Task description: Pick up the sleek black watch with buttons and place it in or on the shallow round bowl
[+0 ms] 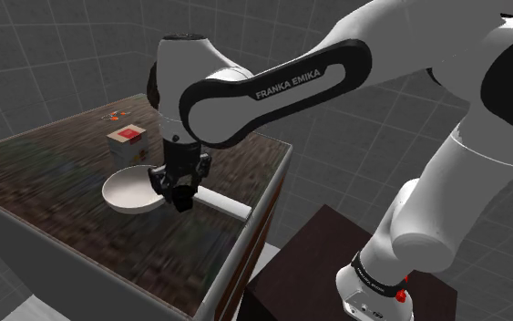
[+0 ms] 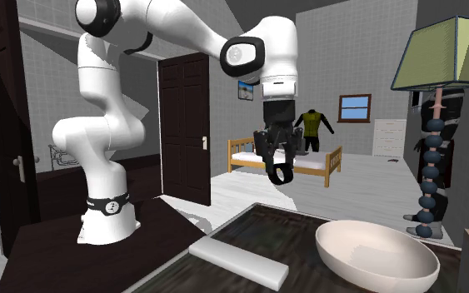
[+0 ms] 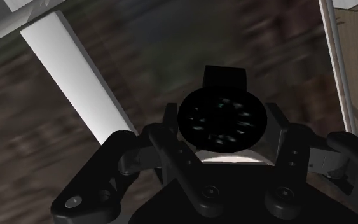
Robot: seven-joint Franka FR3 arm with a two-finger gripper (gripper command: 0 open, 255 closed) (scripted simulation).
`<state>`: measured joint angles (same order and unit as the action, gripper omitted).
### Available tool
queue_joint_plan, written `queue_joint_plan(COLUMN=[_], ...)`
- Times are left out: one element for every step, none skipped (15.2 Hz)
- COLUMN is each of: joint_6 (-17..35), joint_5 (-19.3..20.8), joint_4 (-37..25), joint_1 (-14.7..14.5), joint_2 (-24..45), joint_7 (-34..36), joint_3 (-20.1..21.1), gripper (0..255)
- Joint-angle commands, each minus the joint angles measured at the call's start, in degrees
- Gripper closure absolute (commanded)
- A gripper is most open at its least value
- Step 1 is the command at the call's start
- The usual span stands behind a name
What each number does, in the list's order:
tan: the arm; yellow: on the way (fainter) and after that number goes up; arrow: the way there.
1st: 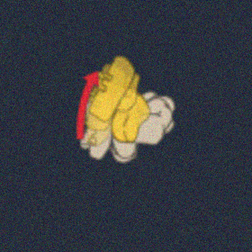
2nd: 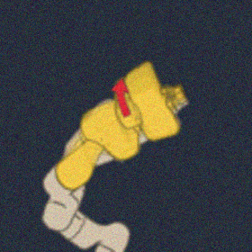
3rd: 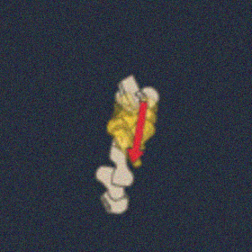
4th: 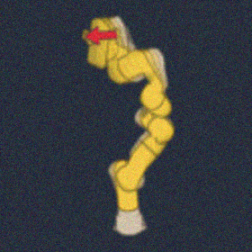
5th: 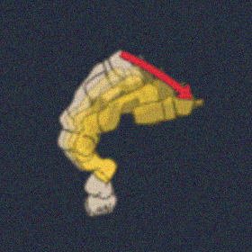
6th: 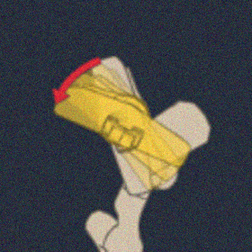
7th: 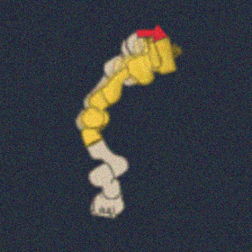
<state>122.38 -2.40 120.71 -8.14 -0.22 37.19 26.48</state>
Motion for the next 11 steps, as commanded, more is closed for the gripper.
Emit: queue_joint_plan(joint_6=[-1.2, -1.9, -2.7, -3.6, -4.6, -5.6, -6.7, -7.8, -9.1, -10.5, -11.9], joint_5=[1.9, 2.9, 3.9, 4.9, 5.8, 6.7, 7.5, 8.4, 9.1, 9.9, 10.6], joint_4=[-4.4, -7.0, -9.7, -12.5, -15.4, -18.3, -21.5, -24.7, -28.1, -31.7, -35.5], joint_1=[0.4, 0.5, 0.5, 0.5, 0.4, 0.2, 0.0, -0.3, -0.6, -1.0, -1.5], joint_2=[3.6, 5.7, 7.8, 9.9, 12.0, 14.2, 16.4, 18.6, 20.9, 23.3, 25.7], joint_7=[0.2, 0.3, 0.3, 0.4, 0.5, 0.5, 0.4, 0.4, 0.3, 0.2, 0.0], joint_3=[-0.4, -0.6, -0.9, -1.1, -1.4, -1.7, -2.0, -2.3, -2.6, -3.0, -3.3], gripper=[255, 255, 255, 255, 255, 255, 255, 255, 255, 255, 255])
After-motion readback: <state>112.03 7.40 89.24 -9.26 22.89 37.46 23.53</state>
